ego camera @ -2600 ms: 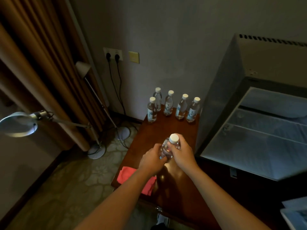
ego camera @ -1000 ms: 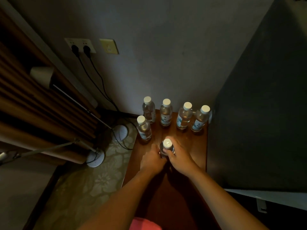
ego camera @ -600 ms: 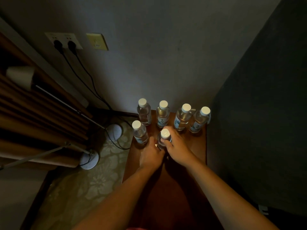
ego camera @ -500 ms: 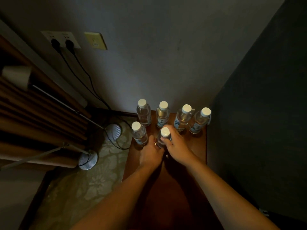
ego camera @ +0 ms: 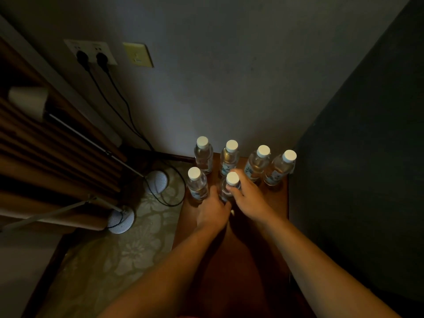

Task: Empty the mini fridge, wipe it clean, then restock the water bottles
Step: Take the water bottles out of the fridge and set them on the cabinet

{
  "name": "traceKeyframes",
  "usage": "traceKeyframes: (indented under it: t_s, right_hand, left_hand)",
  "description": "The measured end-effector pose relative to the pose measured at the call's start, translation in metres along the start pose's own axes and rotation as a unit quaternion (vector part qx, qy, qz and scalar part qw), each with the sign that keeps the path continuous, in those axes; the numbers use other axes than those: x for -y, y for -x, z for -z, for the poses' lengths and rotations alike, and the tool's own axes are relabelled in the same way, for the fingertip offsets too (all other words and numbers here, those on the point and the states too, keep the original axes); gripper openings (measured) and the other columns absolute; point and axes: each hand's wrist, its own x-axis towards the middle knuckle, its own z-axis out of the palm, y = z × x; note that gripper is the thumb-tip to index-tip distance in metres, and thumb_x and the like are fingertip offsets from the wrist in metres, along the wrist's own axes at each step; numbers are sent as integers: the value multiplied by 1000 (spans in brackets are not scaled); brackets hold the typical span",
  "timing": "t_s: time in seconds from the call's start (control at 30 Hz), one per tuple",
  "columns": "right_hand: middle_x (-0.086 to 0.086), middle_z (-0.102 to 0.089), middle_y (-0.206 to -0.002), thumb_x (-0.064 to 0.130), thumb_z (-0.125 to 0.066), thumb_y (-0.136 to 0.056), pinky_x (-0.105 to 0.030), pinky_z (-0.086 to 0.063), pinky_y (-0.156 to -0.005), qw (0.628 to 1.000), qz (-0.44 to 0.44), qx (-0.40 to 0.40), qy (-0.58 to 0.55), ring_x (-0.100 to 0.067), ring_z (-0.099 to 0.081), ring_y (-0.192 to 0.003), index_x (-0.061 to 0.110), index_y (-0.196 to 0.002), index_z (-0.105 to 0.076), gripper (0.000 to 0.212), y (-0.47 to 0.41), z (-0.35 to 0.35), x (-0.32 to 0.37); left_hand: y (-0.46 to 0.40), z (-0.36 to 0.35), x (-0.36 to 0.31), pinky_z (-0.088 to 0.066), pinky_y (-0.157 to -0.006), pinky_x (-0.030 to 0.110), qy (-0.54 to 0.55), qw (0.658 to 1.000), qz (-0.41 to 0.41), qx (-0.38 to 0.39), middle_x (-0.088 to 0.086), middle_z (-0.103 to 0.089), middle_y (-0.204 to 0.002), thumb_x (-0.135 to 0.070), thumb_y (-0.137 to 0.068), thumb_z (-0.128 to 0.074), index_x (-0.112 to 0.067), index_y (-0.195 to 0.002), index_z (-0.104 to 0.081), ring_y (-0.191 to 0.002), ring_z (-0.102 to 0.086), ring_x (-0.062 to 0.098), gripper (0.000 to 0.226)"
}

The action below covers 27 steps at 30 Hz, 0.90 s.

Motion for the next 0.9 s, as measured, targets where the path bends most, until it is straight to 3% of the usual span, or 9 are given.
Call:
traceKeyframes:
  t_s: [0.13, 0.27, 0.4, 0.53, 0.73, 0.9]
  right_hand:
    - [10, -55, -131, 26, -57, -97, -40, -45, -105, 1000, -11, -2, -17, -8, -51, -123, 35, -133, -44, 40, 6, 5, 7]
    - [10, -50, -143, 36, -57, -97, -40, -42, -108, 998, -55, -18, -19, -12, -47, -131, 37, -143, -36, 51, 17, 11, 18]
    - [2, -48, -145, 41, -48, -100, -37, -38, -105, 995, -73, -65, 22, -19, -44, -134, 29, -143, -40, 45, 35, 14, 31]
    - [1, -51, -139, 35, -48, -101, -34, -41, -102, 993, -61, -85, 55, -18, -48, -128, 25, -136, -49, 37, 55, 16, 40]
    - [1, -53, -137, 37, -47, -101, -38, -41, -107, 989, -50, -117, 74, -16, -49, -127, 22, -137, -54, 40, 87, 20, 47]
    - [5, -54, -135, 42, -48, -99, -42, -44, -106, 989, -54, -121, 72, -14, -51, -124, 24, -137, -54, 42, 113, 20, 51]
  left_hand:
    - [13, 9, 3, -52, -91, 43, -5, 1000, -16, 1, -1, -67, -108, -35, -94, -58, -27, -120, -48, -103, -65, 23, 29]
    - [27, 25, 6, -51, -82, 34, -15, 999, -34, -15, -3, -68, -105, -33, -95, -56, -26, -120, -52, -97, -66, 19, 26]
    - [46, 38, 7, -59, -80, 39, 1, 999, -50, -1, -10, -67, -89, -43, -90, -57, -36, -112, -50, -79, -68, 11, 24]
    - [59, 46, 11, -61, -72, 43, 18, 997, -78, -6, -10, -67, -81, -56, -79, -50, -44, -100, -44, -73, -70, 15, 25]
    - [83, 58, 1, -58, -83, 39, 21, 990, -129, -46, -12, -63, -81, -34, -94, -58, -32, -109, -54, -81, -64, 7, 16]
    - [98, 57, 2, -56, -85, 34, 8, 986, -157, -48, -17, -59, -80, -32, -96, -59, -28, -117, -54, -80, -59, -2, 22]
